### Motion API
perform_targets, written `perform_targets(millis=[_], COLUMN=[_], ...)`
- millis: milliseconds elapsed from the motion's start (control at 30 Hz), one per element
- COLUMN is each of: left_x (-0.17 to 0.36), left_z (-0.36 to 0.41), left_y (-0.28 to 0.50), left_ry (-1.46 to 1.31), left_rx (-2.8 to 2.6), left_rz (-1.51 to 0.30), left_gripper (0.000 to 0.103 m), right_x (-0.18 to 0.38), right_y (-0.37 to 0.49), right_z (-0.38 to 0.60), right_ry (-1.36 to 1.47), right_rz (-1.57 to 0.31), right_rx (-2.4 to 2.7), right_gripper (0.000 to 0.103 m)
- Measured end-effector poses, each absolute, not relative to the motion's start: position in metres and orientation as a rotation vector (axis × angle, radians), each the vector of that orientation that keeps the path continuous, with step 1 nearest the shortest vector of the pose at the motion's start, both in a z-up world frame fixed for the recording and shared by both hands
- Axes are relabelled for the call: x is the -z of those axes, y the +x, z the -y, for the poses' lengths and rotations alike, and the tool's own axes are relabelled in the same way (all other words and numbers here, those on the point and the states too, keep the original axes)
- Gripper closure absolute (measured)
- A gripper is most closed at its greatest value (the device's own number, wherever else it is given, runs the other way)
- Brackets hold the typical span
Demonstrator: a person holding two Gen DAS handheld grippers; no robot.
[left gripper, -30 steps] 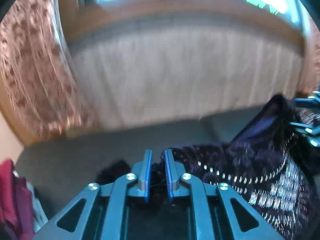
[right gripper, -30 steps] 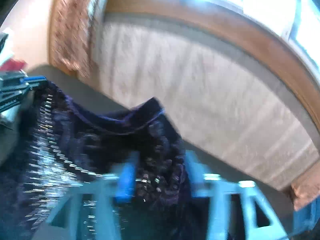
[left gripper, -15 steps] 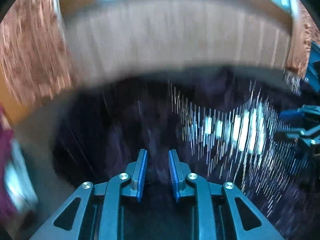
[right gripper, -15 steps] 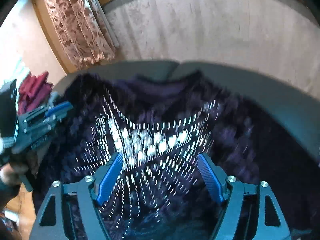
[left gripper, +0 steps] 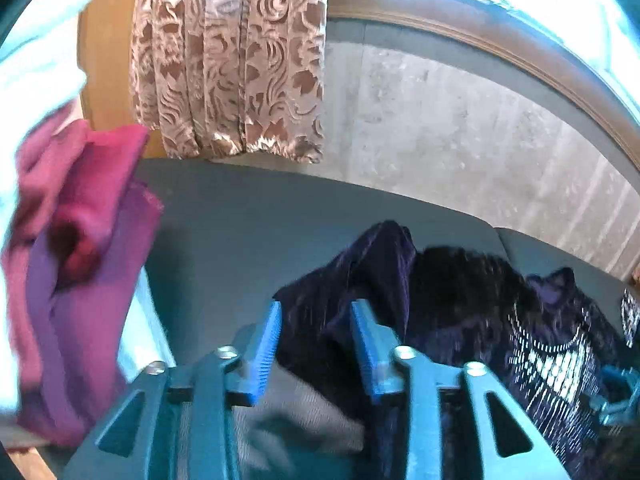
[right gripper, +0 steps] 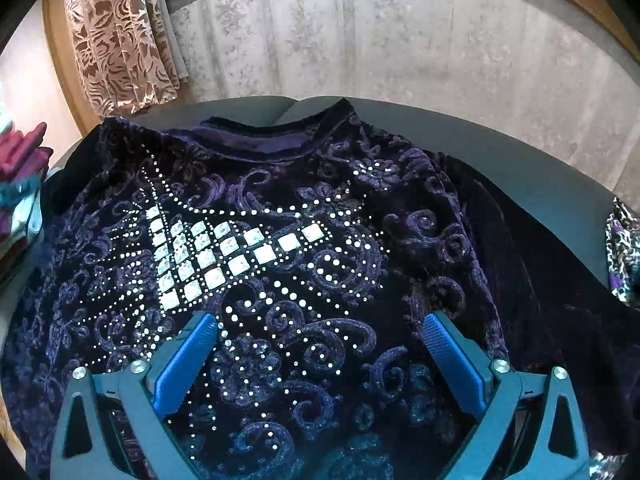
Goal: Fold clothes
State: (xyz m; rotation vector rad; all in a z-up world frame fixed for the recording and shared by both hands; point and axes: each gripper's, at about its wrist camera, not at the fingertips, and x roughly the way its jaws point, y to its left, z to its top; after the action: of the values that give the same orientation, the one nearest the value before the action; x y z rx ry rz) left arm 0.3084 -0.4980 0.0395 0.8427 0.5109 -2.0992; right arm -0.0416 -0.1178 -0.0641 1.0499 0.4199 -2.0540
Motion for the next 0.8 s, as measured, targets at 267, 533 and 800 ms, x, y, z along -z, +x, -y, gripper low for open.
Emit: perform_targets(millis=[267, 533, 800], left_x=[0.016, -0.063, -0.093], left_z=[0.521, 0.573, 0.553], left_y=[0.223, 0.267, 0.313], left_ry=[1.320, 0.818, 0.753], left_rx=[1.974, 1.880, 1.799], left_rz=[-0.428, -0.627, -0.557], left_gripper=[0.043, 0.096, 0.080], right_x=[0.062, 0.061, 0.061], right_y=[-0.040, -0.041, -0.042], right_z=[0.104, 0.097, 0.095], right_ry=[1.038, 1.027, 1.023], right_rz=[-0.415, -0.396, -0.390], right_rx=[2.056, 2.057, 2.061], right_gripper=[0.000, 0.000, 0.000])
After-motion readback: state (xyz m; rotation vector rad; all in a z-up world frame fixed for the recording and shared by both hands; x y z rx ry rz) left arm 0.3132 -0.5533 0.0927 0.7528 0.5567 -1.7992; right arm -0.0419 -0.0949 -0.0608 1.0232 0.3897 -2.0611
